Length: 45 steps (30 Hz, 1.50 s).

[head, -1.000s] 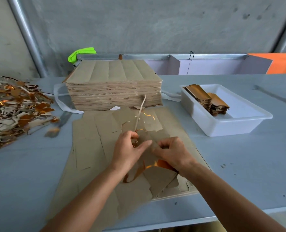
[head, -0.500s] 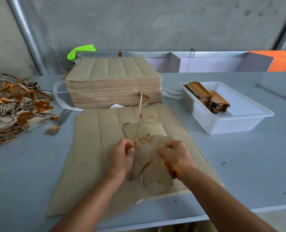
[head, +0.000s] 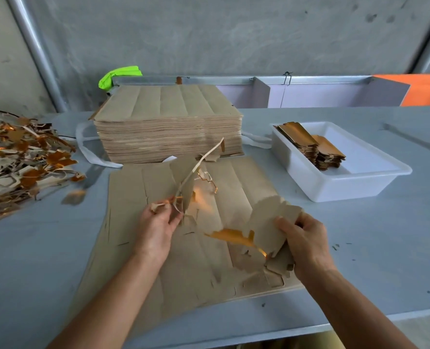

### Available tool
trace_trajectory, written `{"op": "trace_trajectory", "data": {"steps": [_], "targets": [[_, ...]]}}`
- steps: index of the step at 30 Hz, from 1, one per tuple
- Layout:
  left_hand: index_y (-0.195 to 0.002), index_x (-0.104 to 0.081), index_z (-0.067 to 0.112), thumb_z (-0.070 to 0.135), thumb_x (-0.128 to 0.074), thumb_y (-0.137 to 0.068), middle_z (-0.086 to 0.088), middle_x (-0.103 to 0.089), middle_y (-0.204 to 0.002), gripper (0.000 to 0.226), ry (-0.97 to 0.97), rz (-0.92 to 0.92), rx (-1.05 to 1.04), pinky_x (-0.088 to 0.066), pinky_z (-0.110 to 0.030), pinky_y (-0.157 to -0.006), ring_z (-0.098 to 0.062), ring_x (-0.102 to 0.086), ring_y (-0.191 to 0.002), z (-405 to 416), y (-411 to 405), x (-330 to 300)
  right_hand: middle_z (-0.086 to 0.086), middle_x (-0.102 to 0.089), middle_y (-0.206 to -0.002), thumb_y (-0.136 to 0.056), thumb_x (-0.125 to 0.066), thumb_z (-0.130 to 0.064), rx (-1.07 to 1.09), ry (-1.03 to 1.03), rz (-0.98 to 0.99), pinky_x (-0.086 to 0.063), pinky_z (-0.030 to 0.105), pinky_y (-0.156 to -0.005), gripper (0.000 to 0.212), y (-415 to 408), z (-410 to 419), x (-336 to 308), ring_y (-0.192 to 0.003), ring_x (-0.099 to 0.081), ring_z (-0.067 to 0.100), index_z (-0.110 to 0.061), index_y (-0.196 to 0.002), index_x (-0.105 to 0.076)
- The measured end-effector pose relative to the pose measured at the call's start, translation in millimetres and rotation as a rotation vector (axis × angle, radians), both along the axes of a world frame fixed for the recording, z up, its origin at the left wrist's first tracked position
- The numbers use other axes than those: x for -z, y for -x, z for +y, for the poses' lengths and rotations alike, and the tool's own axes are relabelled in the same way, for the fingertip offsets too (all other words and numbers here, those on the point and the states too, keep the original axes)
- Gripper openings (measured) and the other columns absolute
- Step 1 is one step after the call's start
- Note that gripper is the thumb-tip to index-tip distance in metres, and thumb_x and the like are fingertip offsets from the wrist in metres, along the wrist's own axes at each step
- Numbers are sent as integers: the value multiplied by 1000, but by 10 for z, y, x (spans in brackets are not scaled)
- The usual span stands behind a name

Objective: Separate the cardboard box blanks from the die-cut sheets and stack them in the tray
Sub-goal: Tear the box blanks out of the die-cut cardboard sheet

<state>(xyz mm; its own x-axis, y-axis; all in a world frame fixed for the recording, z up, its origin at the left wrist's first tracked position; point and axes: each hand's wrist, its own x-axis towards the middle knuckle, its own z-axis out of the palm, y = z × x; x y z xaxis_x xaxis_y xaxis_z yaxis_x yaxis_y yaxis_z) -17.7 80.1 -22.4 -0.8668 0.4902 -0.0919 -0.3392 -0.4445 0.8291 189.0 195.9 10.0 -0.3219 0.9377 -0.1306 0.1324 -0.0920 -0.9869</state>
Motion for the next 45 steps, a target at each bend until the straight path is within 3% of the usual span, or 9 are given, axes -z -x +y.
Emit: {"op": "trace_trajectory", "data": {"steps": [4,7,13,22,27,31,36,39,45], "targets": [[-68,-55,8,5,-26,-100,-7,-69,-67,43,-256,-256,109,-58,-33,-61,-15,-71,-66,-12,117,-64,6,-66,-89,-91,-58,-16,-20,6,24,-52,32,-55,9,8,-52,60,-81,-64,24,-25,-89,-57],[-74,-44,8,1,-26,-101,-2,-56,-50,33,-210,-317,-10,-50,-18,-42,-7,-57,-41,8,159,-35,4,-65,-90,-92,-59,-17,-55,-18,5,-51,28,-54,9,4,-63,68,-80,-63,20,-25,-88,-56],[-74,-35,15,-6,-28,-99,-6,-40,-58,33,221,62,-51,-21,-10,-32,-1,-30,-30,118,110,85,13,-61,-91,-89,-58,-19,221,-203,115,-45,28,-46,11,-76,291,-184,-72,-58,23,-10,-95,-57],[-82,-42,18,3,-38,-98,-5,-45,-72,22,524,487,-48,-34,-18,-43,-14,-43,-56,194,44,174,0,-55,-76,-87,-57,-19,469,-347,244,-43,23,-49,19,-289,591,-457,-60,-52,7,-7,-102,-57],[-88,-55,16,24,-66,-87,7,-50,-62,13,460,542,140,-32,-14,-41,-1,-41,-45,76,34,171,-1,-54,-92,-86,-55,-9,212,-434,59,-45,29,-41,34,-245,536,-513,-76,-56,20,-21,-116,-44],[-77,-65,16,16,-61,-90,14,-50,-48,14,576,627,-1,-35,-16,-40,-1,-41,-40,72,48,176,0,-50,-116,-86,-49,9,-133,-507,-16,-53,45,-79,66,47,391,-539,-101,-54,25,-25,-141,-35],[-68,-50,20,20,-47,-95,4,-48,-64,27,412,483,-309,-41,-30,-66,-9,-45,-62,10,187,211,13,-58,-120,-93,-46,2,-319,-564,-350,-50,43,-92,31,570,380,-606,-107,-56,31,-7,-116,-66],[-71,-50,18,15,-45,-95,8,-57,-82,25,284,321,-398,-41,-11,-74,-3,-54,-81,-20,278,191,19,-64,-112,-89,-42,5,-326,-703,-550,-53,44,-86,30,911,467,-625,-102,-60,37,3,-106,-66],[-81,-48,12,13,-32,-103,-14,-57,-101,27,52,-14,-431,-47,-38,-92,-26,-55,-105,-79,413,175,15,-64,-94,-90,-46,-8,-462,-839,-809,-43,26,-65,13,1597,487,-592,-81,-58,25,-4,-89,-59]]}}
